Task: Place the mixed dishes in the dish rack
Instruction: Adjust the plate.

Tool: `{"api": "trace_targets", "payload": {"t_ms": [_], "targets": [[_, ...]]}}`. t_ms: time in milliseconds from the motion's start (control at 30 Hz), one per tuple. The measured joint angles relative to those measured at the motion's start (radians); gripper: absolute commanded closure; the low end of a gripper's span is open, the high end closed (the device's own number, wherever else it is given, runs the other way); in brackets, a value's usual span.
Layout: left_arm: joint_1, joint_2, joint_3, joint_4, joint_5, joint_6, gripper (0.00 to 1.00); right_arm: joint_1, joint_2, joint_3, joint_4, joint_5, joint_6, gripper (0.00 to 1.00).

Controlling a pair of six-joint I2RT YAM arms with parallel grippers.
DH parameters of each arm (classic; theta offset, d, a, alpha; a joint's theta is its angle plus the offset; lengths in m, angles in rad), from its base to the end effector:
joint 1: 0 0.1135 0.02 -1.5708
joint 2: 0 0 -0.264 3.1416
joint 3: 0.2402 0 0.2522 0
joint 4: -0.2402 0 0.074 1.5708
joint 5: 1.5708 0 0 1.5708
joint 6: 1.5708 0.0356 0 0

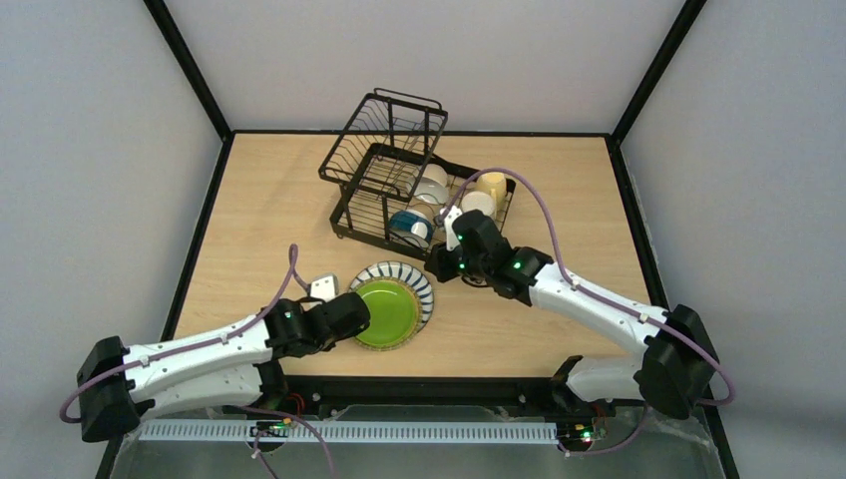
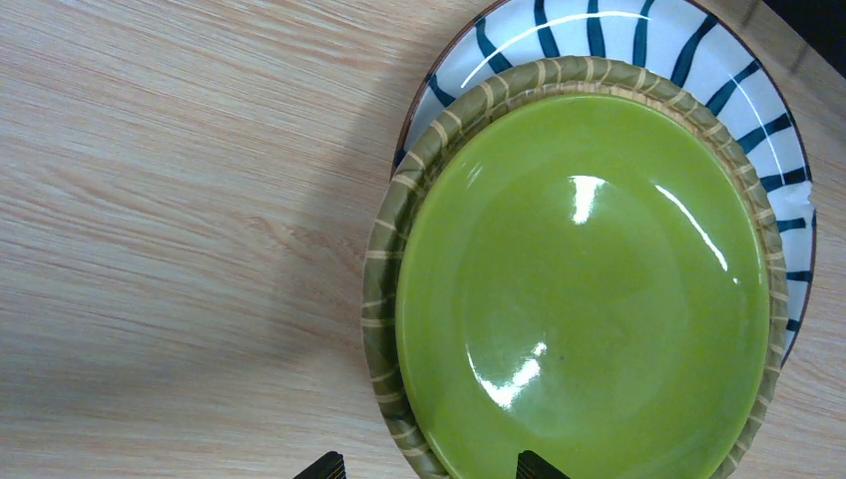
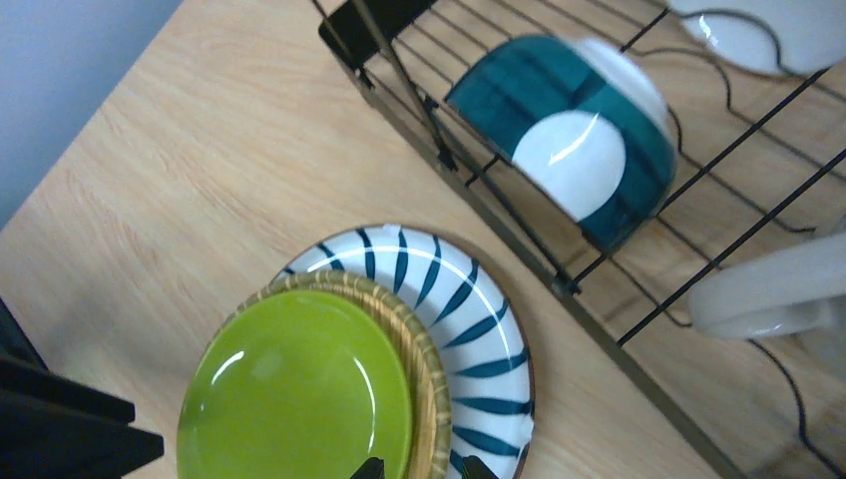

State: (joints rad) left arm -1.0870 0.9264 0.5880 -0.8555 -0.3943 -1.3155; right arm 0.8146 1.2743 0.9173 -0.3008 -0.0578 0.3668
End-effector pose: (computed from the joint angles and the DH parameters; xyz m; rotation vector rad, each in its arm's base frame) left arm 0.0827 -0.1280 0.2005 -0.3991 2.5999 -0.2778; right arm 0.1907 0.2051 0.2696 -0.5478 2.2571 0.6910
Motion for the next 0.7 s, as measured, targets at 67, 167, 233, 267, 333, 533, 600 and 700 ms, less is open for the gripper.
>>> {"api": "trace_targets", "payload": {"t_ms": [67,167,233,267,333,533,600,700], "targets": [[0.000,-0.006,-0.012,0.019,0.000,0.000,0.01,0.013,0.000,-0.018,-0.003,0.000,0.008,0.57],[0.000,-0.004,-0.021,0.034,0.000,0.004,0.01,0.022,0.000,-0.027,-0.005,-0.002,0.019,0.57],[0.000,0.001,-0.026,0.048,0.000,0.006,0.01,0.024,0.000,-0.028,-0.005,-0.002,0.023,0.58],[0.000,0.003,-0.029,0.055,0.001,0.006,0.01,0.024,0.000,-0.028,-0.005,-0.001,0.024,0.58],[0.000,0.004,-0.038,0.066,0.001,0.006,0.01,0.024,0.000,-0.028,-0.005,-0.002,0.026,0.59],[0.000,0.015,-0.046,0.093,0.000,0.005,0.01,0.024,0.000,-0.029,-0.005,-0.003,0.027,0.60],[0.000,0.027,-0.046,0.105,0.000,0.005,0.01,0.024,0.000,-0.030,-0.005,-0.003,0.027,0.60],[0.000,0.040,-0.046,0.117,-0.002,0.005,0.01,0.025,0.000,-0.031,-0.005,-0.003,0.026,0.60]]}}
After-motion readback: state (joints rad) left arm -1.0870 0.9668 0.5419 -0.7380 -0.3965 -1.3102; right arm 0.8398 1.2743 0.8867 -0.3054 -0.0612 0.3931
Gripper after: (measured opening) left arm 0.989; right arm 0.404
